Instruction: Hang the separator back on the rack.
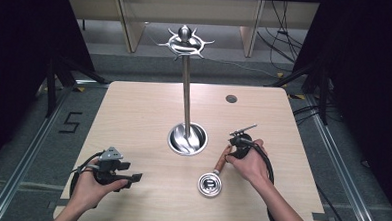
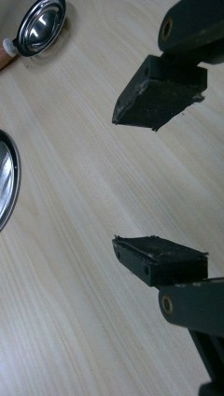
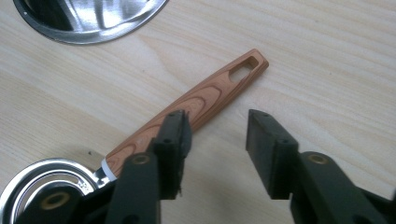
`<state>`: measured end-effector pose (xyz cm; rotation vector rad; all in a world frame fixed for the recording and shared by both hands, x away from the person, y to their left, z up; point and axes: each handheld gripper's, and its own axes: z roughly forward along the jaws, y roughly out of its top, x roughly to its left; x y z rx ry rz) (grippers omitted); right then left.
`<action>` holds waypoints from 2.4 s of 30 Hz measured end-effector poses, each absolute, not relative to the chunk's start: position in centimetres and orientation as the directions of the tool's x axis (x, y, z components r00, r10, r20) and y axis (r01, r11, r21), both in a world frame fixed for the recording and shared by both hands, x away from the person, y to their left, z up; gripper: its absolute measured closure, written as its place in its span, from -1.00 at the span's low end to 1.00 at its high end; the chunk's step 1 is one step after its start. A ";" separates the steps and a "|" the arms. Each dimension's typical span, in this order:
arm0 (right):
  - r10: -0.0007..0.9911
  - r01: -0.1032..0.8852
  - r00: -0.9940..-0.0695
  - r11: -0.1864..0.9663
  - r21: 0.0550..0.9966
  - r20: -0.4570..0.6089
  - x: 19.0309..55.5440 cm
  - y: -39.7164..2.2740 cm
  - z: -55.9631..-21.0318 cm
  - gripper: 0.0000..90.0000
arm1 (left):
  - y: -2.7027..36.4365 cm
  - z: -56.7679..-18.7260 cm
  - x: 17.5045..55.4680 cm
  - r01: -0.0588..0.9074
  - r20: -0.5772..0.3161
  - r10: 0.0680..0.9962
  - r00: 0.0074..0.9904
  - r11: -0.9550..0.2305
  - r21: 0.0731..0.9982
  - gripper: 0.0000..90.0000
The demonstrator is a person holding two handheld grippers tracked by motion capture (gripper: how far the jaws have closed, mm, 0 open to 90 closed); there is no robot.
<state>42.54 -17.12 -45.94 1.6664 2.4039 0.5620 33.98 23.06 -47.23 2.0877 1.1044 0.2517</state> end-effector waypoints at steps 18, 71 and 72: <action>0.936 0.930 -0.293 0.231 0.285 0.195 42.1 -15.1 -46.0 -0.07 | 23.0 -47.3 33.8 0.620 -0.169 0.764 0.622 -0.349 0.703 -0.26; 0.918 0.912 -0.397 0.394 0.118 0.005 41.4 -13.7 -47.5 0.40 | 22.8 -47.4 33.9 0.625 -0.156 0.770 0.619 -0.363 0.691 -0.26; 0.911 0.905 -0.412 0.410 0.117 -0.003 41.4 -13.8 -47.5 0.42 | 22.9 -47.4 33.9 0.624 -0.165 0.763 0.625 -0.362 0.692 -0.26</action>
